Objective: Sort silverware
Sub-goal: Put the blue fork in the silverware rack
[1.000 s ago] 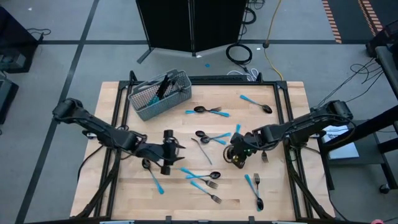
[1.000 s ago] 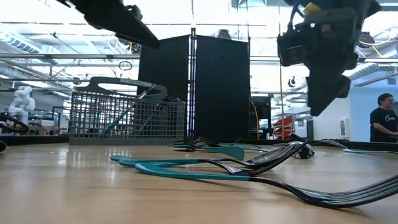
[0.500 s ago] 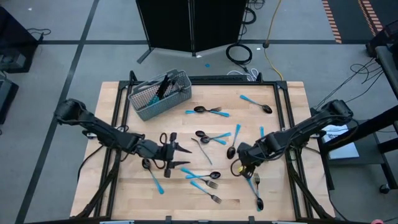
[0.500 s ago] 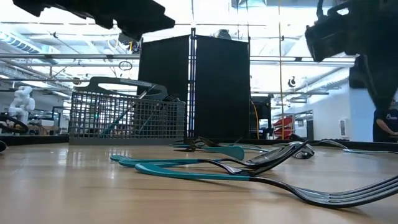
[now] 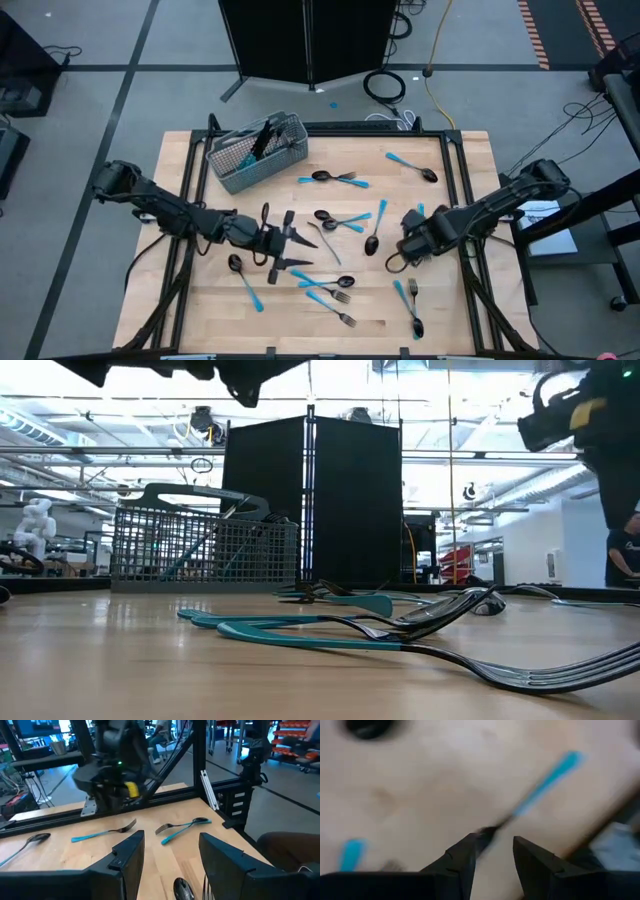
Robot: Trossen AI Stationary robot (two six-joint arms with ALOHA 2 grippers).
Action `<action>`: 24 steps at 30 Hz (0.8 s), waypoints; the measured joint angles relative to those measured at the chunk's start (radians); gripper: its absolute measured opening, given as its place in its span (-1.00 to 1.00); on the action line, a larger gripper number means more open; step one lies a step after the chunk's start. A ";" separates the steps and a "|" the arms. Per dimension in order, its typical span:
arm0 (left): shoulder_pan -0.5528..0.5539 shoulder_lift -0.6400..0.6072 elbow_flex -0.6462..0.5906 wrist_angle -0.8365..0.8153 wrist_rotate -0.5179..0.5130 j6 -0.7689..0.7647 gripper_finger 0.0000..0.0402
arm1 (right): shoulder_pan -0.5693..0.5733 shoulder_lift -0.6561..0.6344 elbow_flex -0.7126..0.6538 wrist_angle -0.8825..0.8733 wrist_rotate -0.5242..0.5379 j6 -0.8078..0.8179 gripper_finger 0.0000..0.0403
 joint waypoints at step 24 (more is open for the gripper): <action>0.007 0.000 0.000 -0.065 0.001 0.000 -0.08 | -0.316 -0.218 -0.263 0.167 0.099 0.037 -0.38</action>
